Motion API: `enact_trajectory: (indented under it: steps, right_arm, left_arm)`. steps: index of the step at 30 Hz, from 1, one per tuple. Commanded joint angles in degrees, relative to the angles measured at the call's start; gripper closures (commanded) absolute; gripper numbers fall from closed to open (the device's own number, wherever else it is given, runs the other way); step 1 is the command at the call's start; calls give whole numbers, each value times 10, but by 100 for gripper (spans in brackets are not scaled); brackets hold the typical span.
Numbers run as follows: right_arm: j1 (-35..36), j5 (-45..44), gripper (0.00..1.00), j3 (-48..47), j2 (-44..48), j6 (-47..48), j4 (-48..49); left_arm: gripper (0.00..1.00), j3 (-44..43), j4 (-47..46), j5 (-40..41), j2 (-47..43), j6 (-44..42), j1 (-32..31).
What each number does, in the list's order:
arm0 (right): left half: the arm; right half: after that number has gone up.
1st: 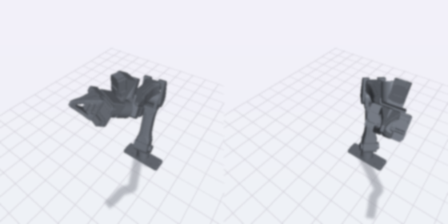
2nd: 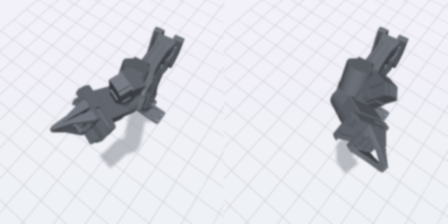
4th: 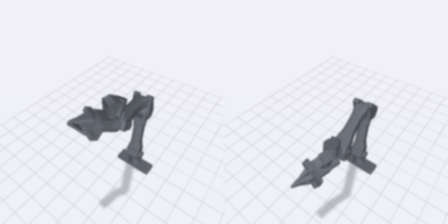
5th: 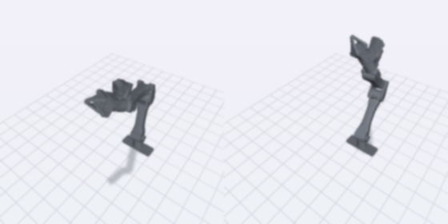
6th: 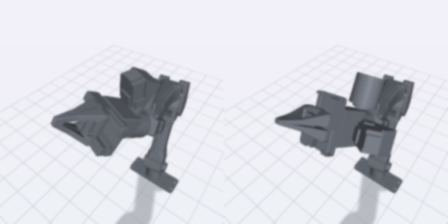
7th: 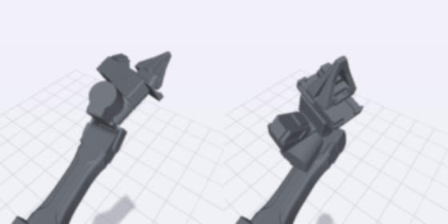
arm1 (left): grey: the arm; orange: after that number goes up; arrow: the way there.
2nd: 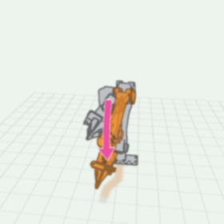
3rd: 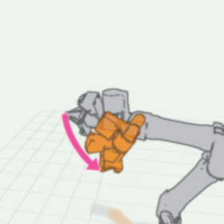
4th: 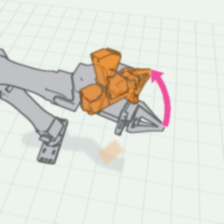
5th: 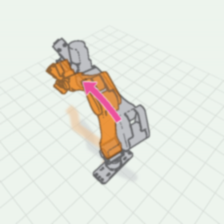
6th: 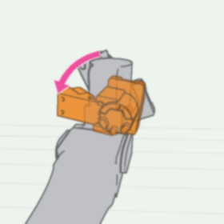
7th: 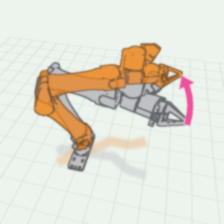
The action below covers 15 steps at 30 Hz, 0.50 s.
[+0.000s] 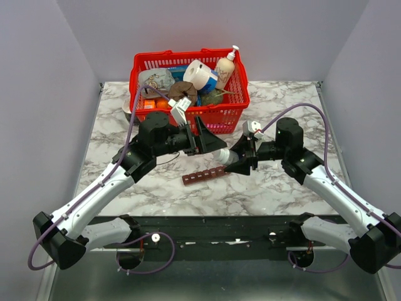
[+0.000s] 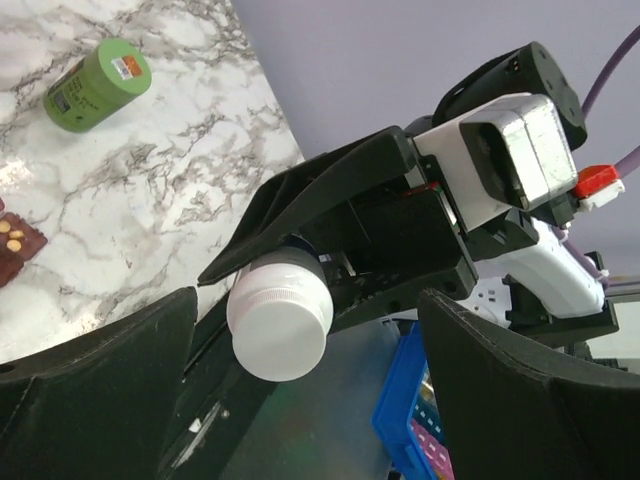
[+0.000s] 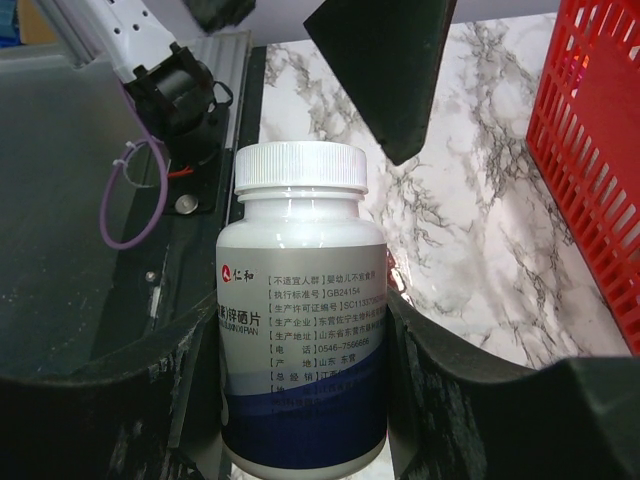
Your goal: Sort the pills into containers
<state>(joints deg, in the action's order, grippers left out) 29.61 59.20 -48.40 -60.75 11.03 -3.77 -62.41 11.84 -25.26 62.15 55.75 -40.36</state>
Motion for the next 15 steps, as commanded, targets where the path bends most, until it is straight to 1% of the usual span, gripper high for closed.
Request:
enact_trajectory:
  steps: [1, 2, 6, 8, 11, 12, 14, 15]
  right_arm:
    - [-2, -9, 99, -13, -1, 14, -5]
    - [-2, -9, 99, -13, -2, 13, -5]
    - [-2, -9, 100, -13, -2, 8, -2]
    - [-2, -8, 99, -12, -2, 5, 0]
    - [-1, -8, 99, -11, -2, 5, 0]
    - [-2, -8, 99, -10, -2, 5, 1]
    - [-2, -7, 99, -10, 0, 4, 1]
    - [-2, -7, 100, -9, 0, 3, 0]
  left_arm:
    - [2, -12, 35, -1, 11, -6, -17]
    - [2, -11, 31, -6, 13, -9, -18]
    - [16, 0, 28, -30, 18, -23, -20]
    - [19, 2, 40, -31, 24, -29, -20]
    - [31, 4, 39, -44, 31, -35, -20]
    - [38, 4, 36, -50, 33, -35, -20]
    - [48, 5, 29, -58, 36, -39, -20]
    - [57, 5, 28, -62, 39, -42, -20]
